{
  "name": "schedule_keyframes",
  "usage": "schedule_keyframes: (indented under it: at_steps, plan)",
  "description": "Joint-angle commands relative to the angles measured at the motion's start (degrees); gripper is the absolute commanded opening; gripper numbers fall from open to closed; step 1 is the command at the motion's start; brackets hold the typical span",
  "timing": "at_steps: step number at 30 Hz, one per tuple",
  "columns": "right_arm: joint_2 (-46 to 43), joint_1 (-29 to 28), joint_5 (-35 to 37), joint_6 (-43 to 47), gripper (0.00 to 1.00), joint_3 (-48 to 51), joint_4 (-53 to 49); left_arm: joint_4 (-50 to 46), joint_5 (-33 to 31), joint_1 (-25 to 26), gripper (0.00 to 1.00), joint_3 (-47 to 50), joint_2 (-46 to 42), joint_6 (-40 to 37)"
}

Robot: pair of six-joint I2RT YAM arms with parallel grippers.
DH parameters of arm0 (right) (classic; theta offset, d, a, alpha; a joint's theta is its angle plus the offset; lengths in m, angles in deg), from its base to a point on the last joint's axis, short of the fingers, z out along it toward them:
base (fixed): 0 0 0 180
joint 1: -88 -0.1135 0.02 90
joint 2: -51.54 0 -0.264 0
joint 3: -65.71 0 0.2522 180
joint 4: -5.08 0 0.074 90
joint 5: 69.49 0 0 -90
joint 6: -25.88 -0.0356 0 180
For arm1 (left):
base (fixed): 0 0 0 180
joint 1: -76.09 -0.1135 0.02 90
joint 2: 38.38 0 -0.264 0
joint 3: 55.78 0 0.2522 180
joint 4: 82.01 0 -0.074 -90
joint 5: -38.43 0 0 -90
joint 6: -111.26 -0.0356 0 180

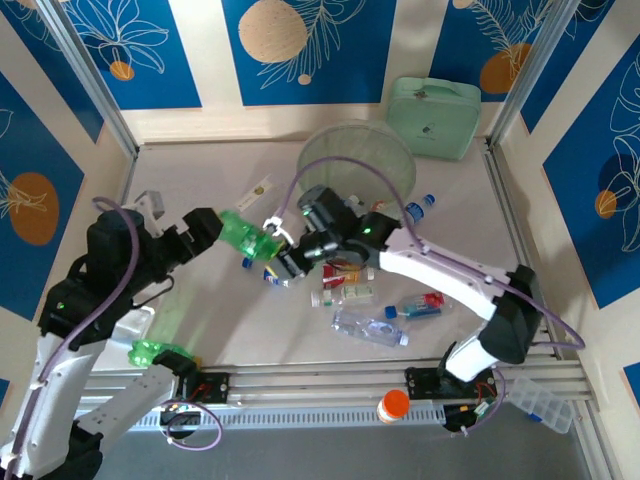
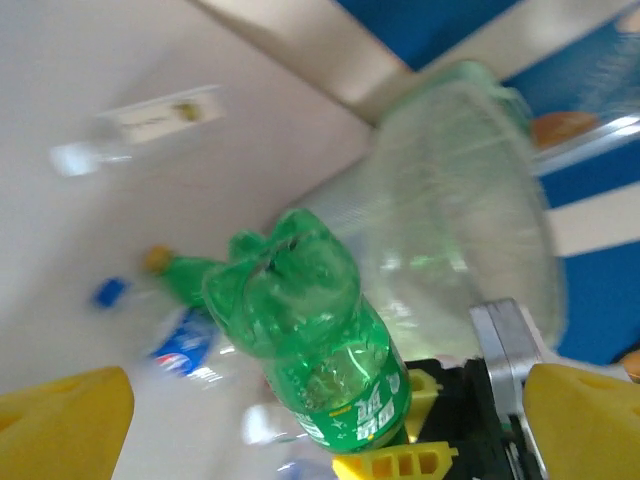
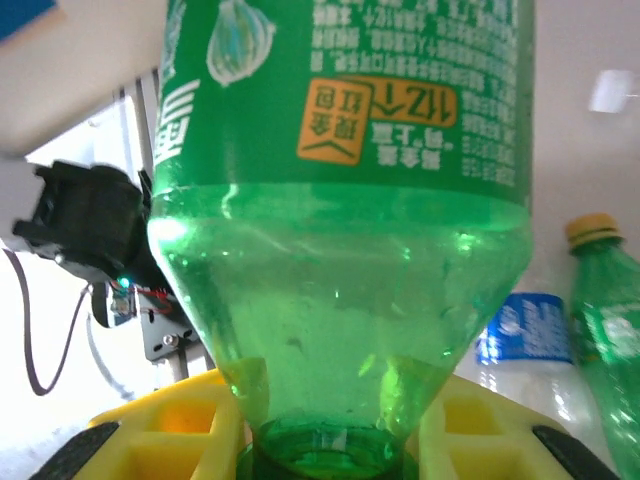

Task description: Put the plastic bottles in the bin

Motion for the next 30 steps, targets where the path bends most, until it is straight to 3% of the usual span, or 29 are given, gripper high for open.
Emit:
schedule_keyframes:
  at_steps: [1, 4, 7, 12, 15, 22, 30]
  plan:
    - [-4.69, 2.82, -8.54, -7.86, 0.00, 1.27, -1.39, 28.96, 15.81, -0.26, 0.99, 5.74, 1.22, 3.00]
    - [-8.01, 6.17, -15.85, -11.55, 0.00, 3.60, 0.72, 37.44, 21.36, -0.19, 0.99, 6.88, 4.12, 3.56]
    - [-11.57, 8.44, -18.76, -14.47, 0.00, 5.91, 3.53, 42.45, 23.87, 0.52, 0.99, 7.41, 6.12, 3.26]
    - [-15.70, 13.30, -26.55, -24.06, 0.00, 11.28, 15.45, 59.57, 23.28, 5.56, 0.98, 13.20, 9.55, 7.88]
    - [-16.87, 15.49, -28.88, -29.28, 0.00, 14.00, 22.32, 63.42, 22.47, 9.82, 0.93, 13.19, 13.73, 7.22]
    - [-19.55, 17.39, -26.49, -30.69, 0.00, 14.97, 24.61, 67.59, 18.81, 13.34, 0.82, 11.22, 19.52, 5.81]
    - [-22.83, 18.82, -14.78, -22.84, 0.00, 10.76, 10.97, 55.15, 13.22, 13.25, 0.83, 6.60, 20.26, 1.42]
